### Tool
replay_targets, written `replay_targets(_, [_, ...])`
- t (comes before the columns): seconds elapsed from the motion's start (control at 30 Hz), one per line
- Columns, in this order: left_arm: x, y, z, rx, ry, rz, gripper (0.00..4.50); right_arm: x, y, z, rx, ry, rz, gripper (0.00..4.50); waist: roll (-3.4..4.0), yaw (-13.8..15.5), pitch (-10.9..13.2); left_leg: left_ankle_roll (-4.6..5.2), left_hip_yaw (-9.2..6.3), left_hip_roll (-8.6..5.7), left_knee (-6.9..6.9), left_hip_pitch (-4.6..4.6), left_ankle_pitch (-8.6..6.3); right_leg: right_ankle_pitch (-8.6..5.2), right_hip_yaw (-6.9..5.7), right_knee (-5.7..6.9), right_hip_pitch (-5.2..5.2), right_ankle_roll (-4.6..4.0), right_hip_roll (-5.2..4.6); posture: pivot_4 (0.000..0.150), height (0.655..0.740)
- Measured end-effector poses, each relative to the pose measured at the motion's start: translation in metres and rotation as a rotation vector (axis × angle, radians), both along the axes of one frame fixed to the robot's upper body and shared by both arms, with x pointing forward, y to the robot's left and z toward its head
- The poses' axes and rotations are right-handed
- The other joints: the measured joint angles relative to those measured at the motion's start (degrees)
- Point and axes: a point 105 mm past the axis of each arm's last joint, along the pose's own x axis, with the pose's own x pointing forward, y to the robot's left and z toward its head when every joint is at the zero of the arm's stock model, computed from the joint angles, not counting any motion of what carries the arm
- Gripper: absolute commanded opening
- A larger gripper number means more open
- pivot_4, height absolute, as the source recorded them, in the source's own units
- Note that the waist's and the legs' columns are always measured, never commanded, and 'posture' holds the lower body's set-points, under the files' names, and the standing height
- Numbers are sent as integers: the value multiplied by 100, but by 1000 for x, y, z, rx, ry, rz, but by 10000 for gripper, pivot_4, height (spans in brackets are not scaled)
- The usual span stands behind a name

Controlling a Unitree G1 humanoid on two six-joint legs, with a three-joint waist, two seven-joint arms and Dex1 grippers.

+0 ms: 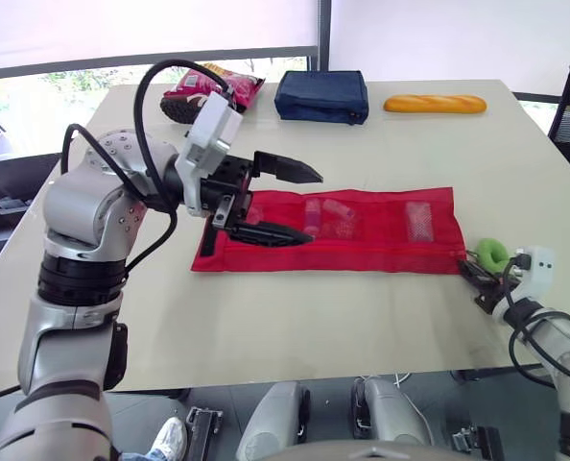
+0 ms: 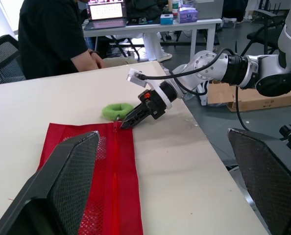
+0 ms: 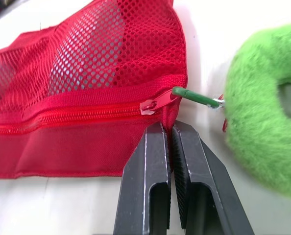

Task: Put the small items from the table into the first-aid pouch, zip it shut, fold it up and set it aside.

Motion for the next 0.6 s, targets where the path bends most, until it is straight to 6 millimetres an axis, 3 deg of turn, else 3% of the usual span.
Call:
replay_targets(0.23, [1, -2, -1, -2, -2, -4, 45000, -9, -25, 24, 10, -56, -62, 873, 6, 29, 3, 1, -1, -8, 0, -2, 0, 0, -1, 0, 1, 0, -7, 1500, 7395])
replay_targets(0.37, [2, -3, 0, -7, -8, -1, 45000, -19, -48, 52, -47, -96, -69, 873, 13, 18, 8, 2, 2, -8, 0, -1, -1, 0, 0, 0, 2, 1, -7, 1500, 7395])
replay_targets(0.4, [3, -3, 0, -12, -11, 4, 45000, -22, -53, 72, -91, -129, -41, 873, 14, 14, 8, 3, 2, -6, 0, -1, -1, 0, 0, 0, 2, 1, -6, 1500, 7395])
replay_targets(0.5, [4, -3, 1, -15, -14, 9, 45000, -23, -47, 93, -111, -174, 12, 873, 13, -1, 8, 19, 4, 1, -1, 0, -10, 0, 0, 0, 3, 1, -1, 1500, 7395])
replay_targets(0.6, [6, -2, 2, -15, -27, 22, 45000, -17, -24, 116, -128, -213, 136, 873, 16, -31, 10, 21, 9, 3, 0, 1, -12, 0, 4, 0, 2, 1, -1, 1500, 7395])
